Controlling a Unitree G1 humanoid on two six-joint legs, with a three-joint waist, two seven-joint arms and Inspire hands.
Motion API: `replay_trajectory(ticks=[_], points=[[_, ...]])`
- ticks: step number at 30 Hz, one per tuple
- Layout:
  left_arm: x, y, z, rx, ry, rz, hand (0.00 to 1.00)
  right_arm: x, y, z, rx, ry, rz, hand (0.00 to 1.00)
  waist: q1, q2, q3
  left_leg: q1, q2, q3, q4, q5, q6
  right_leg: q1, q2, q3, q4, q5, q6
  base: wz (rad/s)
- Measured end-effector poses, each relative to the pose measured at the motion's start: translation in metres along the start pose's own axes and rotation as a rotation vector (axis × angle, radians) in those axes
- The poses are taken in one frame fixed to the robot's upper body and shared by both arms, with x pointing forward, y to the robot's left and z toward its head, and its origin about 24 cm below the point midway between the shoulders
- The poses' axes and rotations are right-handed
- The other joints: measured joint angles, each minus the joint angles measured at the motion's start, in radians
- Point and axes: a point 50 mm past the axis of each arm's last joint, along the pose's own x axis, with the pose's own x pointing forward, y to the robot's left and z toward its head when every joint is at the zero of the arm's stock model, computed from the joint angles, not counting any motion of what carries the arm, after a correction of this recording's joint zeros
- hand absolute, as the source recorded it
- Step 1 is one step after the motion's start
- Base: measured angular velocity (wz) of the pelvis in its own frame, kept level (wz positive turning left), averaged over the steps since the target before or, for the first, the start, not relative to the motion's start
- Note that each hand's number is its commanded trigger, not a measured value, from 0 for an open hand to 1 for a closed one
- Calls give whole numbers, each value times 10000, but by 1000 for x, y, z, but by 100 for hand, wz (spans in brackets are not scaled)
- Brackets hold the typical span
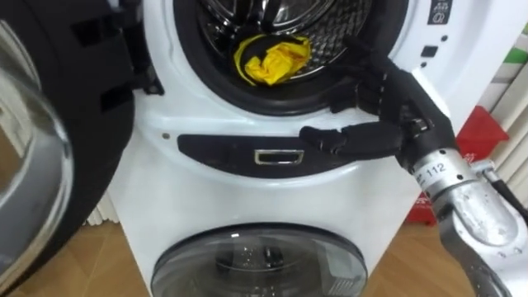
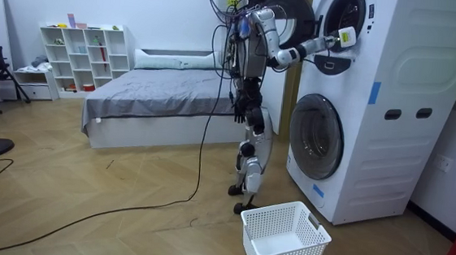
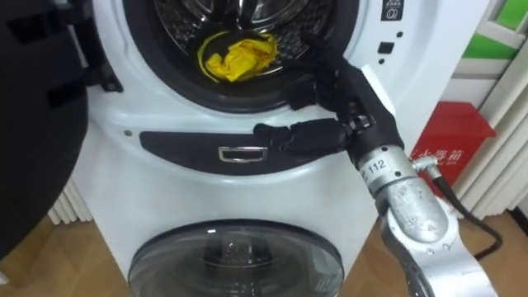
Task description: Pick clothes from washing machine
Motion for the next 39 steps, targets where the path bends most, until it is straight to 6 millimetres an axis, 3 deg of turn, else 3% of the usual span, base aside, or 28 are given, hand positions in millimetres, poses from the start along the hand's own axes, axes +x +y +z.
replay_trajectory(ticks=[9, 17, 20, 24, 28, 32, 37, 39], points=[[0, 1, -2, 10, 51, 13, 0, -5, 9, 15, -720, -323, 1721, 0, -114, -217, -90, 340, 233, 97, -393, -18, -355, 452, 388, 18, -659, 149, -349, -4], [0, 4, 0, 31, -5, -45, 0, -9, 22, 19, -844, -500, 3066, 0, -79, -357, -72, 646, 348, 110, -451, -61, -528, 612, 544, 200, -689, 34, -507, -7], [0, 7, 3, 27, -99, -63, 0, -14, 43, 26, -651, -830, 4531, 0, -14, -494, -92, 667, 398, 100, -432, -94, -582, 643, 583, 156, -704, 12, -546, 3], [0, 6, 6, -142, -276, -212, 0, -23, 70, 35, 91, -1346, 6704, 0, 337, -579, -116, 722, 396, -41, -428, -106, -579, 862, 556, -34, -866, -8, -522, 17], [1, 6, 3, -224, -100, -259, 0, -27, 76, 39, 354, -1559, 7725, 0, 666, -646, -69, 738, 383, -258, -368, -206, -541, 1078, 534, -147, -952, -68, -454, 17], [1, 7, 1, -217, 21, -343, 0, -30, 78, 39, 302, -1597, 8311, 0, 704, -638, -44, 547, 293, -477, -230, -297, -519, 1071, 522, -279, -992, -88, -419, 14], [2, 6, 6, -221, -108, -434, 0, -32, 80, 39, 233, -1688, 8793, 0, 724, -623, 119, 517, 240, -590, -282, -299, -517, 1036, 493, -360, -1025, -128, -395, 2], [2, 5, 11, -228, -231, -447, 0, -32, 80, 40, 214, -1739, 8901, 0, 722, -641, 113, 447, 231, -592, -311, -299, -516, 937, 484, -363, -1021, -137, -391, 0]])
